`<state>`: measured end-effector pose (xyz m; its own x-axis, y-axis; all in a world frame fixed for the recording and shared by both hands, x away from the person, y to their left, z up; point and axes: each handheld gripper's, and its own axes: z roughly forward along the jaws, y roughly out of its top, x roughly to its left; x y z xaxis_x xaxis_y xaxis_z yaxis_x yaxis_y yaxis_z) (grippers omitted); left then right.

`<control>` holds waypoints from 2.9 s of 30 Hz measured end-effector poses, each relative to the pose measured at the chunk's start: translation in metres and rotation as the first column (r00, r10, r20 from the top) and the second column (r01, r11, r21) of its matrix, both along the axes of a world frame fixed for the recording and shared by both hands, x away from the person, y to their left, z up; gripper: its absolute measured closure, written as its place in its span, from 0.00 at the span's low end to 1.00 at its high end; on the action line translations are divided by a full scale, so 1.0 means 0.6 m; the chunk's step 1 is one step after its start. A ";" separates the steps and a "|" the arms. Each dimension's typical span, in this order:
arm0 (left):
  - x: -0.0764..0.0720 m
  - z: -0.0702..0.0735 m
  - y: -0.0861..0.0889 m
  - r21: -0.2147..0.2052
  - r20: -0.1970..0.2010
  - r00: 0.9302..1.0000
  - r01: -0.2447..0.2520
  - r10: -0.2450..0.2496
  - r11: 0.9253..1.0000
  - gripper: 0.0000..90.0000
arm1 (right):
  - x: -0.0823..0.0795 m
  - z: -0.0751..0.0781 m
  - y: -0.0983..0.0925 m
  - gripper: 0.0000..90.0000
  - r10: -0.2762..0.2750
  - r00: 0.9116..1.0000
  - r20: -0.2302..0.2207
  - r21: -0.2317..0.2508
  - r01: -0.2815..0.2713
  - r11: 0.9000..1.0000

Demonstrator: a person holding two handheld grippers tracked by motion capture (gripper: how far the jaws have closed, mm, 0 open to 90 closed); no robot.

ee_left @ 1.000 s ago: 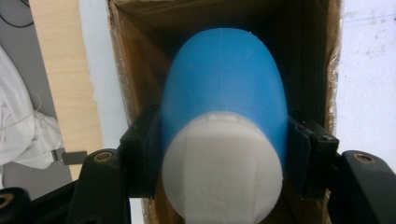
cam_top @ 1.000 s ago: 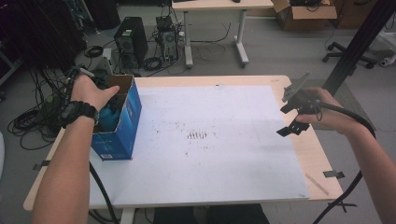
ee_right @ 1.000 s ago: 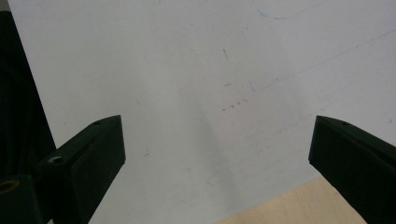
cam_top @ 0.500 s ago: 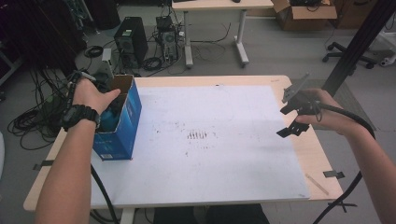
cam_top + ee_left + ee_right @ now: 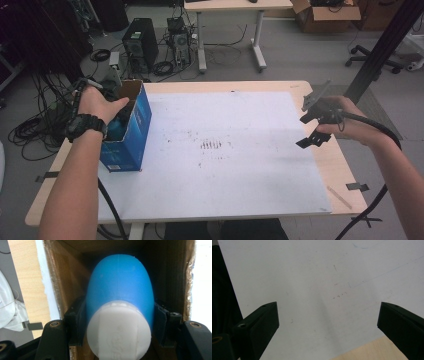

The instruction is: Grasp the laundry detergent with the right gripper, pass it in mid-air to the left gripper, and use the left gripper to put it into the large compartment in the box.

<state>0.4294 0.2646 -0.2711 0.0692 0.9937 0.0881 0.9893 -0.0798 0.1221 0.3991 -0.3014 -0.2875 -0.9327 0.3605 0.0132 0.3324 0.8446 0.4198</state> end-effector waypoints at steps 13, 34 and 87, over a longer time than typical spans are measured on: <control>-0.002 0.001 0.000 -0.013 0.007 1.000 0.003 -0.003 1.000 0.42 | -0.004 -0.002 -0.003 0.04 0.005 1.000 -0.002 0.003 -0.005 1.000; -0.021 0.082 -0.019 -0.040 0.042 0.997 0.061 -0.059 0.997 0.28 | -0.007 0.009 0.003 0.04 0.016 1.000 0.005 0.002 -0.016 1.000; -0.008 0.033 -0.299 -0.113 0.008 0.874 0.484 -0.486 0.868 0.06 | -0.003 0.005 0.044 0.04 0.062 0.998 -0.004 0.000 -0.062 0.998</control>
